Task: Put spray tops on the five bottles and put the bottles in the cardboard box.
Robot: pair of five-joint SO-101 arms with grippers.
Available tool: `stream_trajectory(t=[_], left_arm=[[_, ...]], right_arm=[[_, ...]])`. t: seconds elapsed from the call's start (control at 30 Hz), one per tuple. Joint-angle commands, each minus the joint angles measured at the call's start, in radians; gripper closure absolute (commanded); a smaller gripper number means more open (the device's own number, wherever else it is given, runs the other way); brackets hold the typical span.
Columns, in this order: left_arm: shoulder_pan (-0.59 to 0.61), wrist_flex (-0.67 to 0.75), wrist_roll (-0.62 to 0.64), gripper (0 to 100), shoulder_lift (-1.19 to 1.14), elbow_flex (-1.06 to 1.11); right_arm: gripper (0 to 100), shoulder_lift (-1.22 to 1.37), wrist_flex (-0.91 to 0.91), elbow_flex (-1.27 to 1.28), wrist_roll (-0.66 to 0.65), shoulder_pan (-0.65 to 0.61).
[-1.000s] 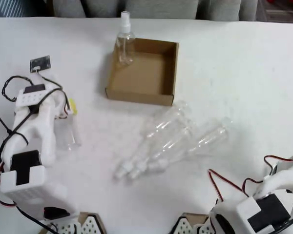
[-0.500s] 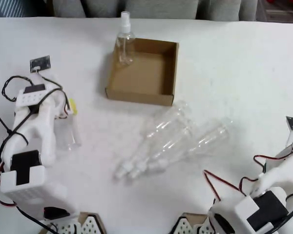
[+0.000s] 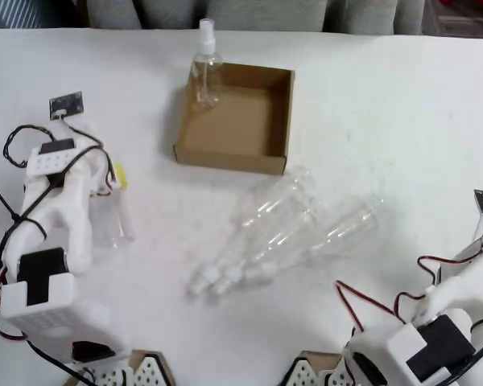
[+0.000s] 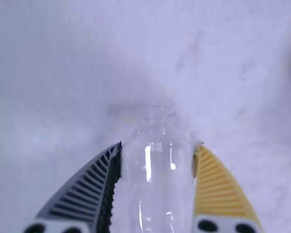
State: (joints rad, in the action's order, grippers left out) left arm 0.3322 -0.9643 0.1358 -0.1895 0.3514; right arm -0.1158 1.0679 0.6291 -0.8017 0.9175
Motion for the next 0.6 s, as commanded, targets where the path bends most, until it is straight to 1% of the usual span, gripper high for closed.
stream_trajectory(t=[0.0,0.23,0.57], left_arm=[[0.001,0.023,-0.012,96,0.005,-0.005],[0.001,0.023,-0.012,96,0.005,-0.005],[0.002,0.023,-0.012,96,0.005,-0.005]], right_arm=[[87.8,-0.031,-0.013,0.009,-0.011,-0.016],[87.9,-0.031,-0.107,0.064,-0.011,-0.008],[87.9,0.007,-0.122,0.069,-0.011,-0.016]])
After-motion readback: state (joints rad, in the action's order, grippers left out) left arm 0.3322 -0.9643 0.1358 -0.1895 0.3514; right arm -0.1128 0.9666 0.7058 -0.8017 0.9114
